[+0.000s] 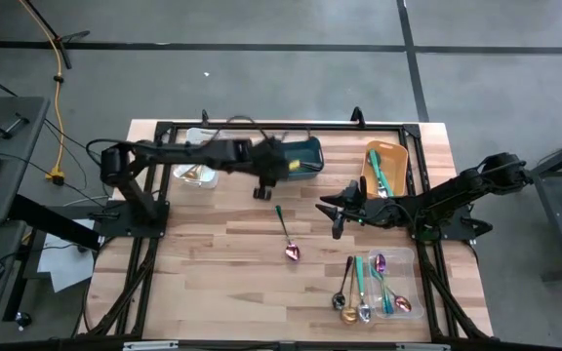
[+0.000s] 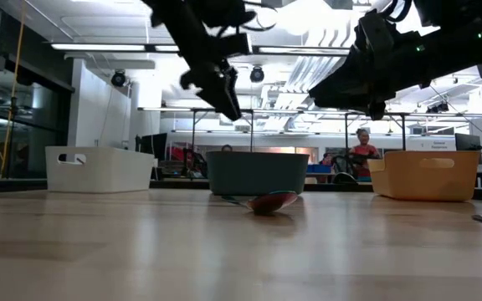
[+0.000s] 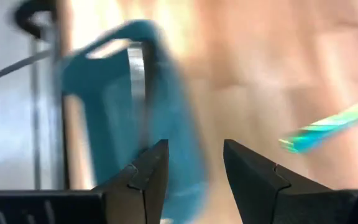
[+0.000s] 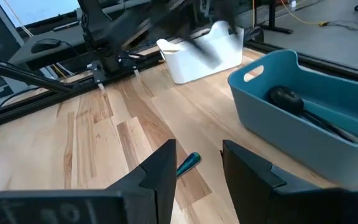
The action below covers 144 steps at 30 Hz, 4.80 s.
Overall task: Sort silverware by color (type)
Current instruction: Put the purple spoon into the transparent bin
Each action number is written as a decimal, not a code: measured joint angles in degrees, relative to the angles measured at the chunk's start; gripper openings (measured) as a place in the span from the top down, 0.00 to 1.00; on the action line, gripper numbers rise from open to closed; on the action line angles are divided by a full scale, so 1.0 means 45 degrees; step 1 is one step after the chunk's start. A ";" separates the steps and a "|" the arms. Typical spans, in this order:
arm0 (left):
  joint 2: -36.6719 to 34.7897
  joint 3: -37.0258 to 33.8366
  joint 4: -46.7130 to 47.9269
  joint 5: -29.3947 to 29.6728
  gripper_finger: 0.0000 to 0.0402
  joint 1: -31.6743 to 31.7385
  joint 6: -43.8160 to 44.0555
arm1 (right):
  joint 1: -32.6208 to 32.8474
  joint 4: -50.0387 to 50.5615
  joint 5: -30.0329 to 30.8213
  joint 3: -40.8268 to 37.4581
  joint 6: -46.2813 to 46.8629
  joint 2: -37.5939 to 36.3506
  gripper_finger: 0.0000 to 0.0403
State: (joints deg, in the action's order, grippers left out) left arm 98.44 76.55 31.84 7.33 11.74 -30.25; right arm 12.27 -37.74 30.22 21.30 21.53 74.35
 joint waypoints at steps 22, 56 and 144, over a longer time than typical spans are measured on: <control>0.3744 -0.0019 -0.1237 -0.1145 0.63 -0.4405 -0.3497 | 0.0000 -0.0785 -0.0551 0.0000 -0.0567 0.0000 0.69; -0.1110 -0.5290 -0.5265 -0.0030 0.99 -0.2951 0.4072 | 0.0000 -0.0958 -0.1418 0.0000 -0.0898 0.0000 0.69; -0.7347 -1.1865 -1.5882 0.0982 0.67 -0.4317 0.4855 | -0.0019 0.4766 0.0947 0.3701 -0.3175 0.0413 0.99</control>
State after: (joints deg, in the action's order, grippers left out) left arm 65.38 23.16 -39.63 11.75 -7.68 -8.40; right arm 12.19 -16.30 34.48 37.95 7.24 76.20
